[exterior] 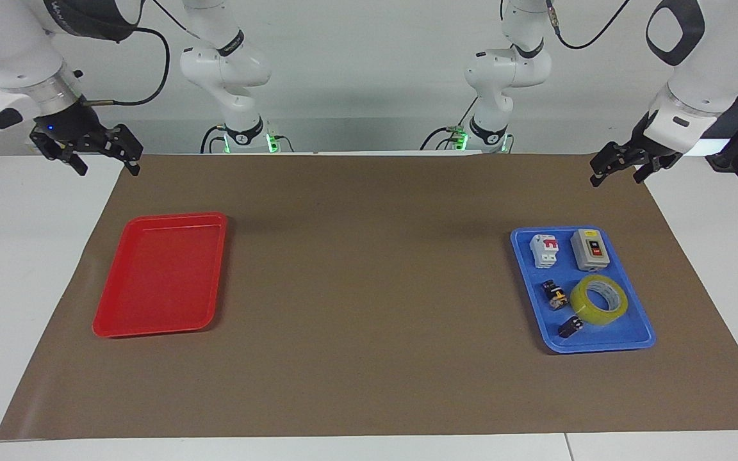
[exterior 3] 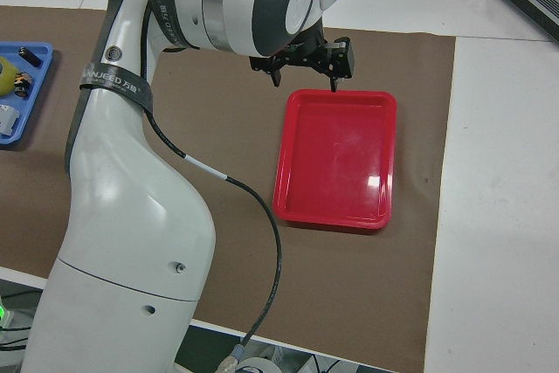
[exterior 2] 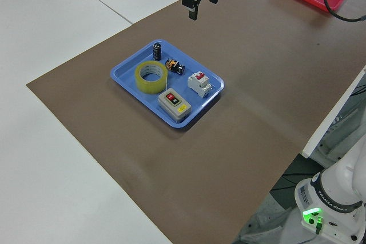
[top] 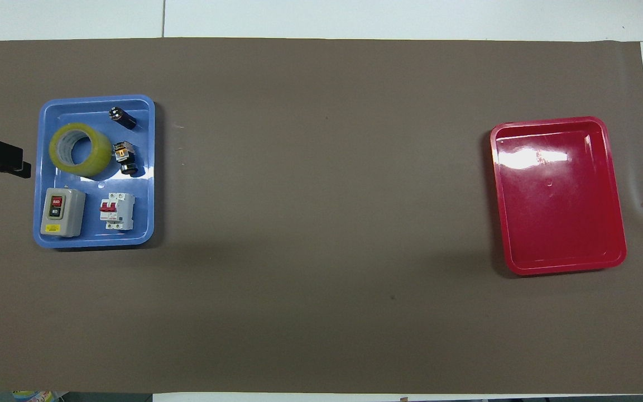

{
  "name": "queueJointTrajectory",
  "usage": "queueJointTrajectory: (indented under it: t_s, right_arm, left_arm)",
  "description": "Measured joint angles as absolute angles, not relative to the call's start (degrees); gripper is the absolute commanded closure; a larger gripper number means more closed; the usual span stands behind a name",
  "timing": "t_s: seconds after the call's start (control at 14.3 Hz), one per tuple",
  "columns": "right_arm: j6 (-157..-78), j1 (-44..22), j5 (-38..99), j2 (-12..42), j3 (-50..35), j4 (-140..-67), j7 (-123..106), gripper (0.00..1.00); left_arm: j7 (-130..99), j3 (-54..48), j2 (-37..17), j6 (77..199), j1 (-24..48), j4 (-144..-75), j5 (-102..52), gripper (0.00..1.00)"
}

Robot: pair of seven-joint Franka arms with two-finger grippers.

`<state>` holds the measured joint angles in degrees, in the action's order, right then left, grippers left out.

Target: Place and move tape with both arms

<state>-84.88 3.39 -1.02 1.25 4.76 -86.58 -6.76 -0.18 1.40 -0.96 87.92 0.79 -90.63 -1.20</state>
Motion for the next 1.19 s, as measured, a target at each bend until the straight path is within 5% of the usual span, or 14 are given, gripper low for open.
queueJointTrajectory:
  t_s: [1.19]
  right_arm:
    - [-84.2,3.3,-0.9,0.0,4.4,-90.0,-6.8,0.0]
  left_arm:
    - [1.7,1.1,-0.4,87.8,0.7,-90.7,-1.2,0.0]
